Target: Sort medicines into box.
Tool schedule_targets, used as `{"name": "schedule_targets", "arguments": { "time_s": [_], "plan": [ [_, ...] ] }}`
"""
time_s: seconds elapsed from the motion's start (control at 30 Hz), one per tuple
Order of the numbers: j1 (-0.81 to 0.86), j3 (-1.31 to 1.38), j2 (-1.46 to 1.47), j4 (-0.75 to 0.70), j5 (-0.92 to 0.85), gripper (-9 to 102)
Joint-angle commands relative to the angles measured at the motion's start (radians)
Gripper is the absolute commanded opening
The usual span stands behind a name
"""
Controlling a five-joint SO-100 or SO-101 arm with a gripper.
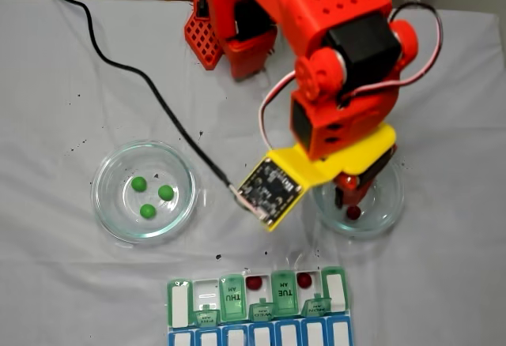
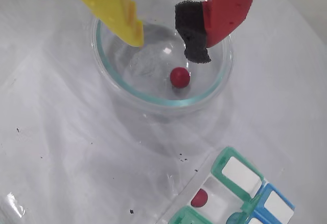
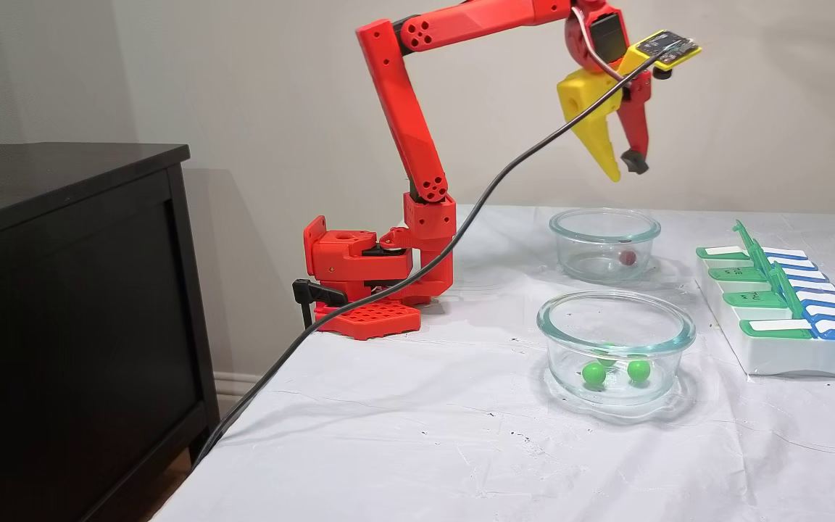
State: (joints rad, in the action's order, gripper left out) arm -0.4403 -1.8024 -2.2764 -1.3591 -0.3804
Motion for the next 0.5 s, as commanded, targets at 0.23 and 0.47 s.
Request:
{"name": "schedule_targets", "arguments": {
  "time_s": [0.23,0.47],
  "plan": [
    [-0.098,-0.123,-0.130,0.052,-0.031,16],
    [-0.144,-0.236,-0.218,0.029,-0.209,17]
  ]
}}
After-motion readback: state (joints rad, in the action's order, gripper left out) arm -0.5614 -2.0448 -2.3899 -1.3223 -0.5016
